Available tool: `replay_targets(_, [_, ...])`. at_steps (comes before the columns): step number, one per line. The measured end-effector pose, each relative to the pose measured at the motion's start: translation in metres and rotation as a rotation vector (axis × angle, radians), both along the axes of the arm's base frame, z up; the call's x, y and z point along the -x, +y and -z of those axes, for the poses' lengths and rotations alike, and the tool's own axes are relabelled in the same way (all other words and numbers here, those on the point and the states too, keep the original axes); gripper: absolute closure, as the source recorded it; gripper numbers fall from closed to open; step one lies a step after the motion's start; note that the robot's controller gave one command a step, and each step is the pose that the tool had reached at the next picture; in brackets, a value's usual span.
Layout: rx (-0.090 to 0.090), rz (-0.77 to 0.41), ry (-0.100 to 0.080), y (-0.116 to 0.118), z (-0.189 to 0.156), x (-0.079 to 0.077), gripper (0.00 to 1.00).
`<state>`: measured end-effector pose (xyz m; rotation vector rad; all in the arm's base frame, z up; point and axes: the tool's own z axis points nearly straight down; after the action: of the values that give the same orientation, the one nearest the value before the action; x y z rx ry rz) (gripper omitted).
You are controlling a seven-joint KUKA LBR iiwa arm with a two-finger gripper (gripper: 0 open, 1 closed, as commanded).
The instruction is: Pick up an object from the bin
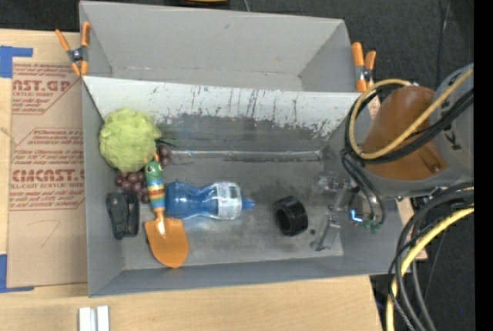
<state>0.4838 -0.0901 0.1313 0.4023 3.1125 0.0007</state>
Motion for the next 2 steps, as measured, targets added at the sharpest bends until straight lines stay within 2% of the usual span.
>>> replay_targets(1, [0.002, 0.136, -0.004, 0.020, -0.020, -0.001, 0.00])
replay_targets(2, [-0.002, 0.067, 0.008, 0.041, 0.027, 0.004, 0.00])
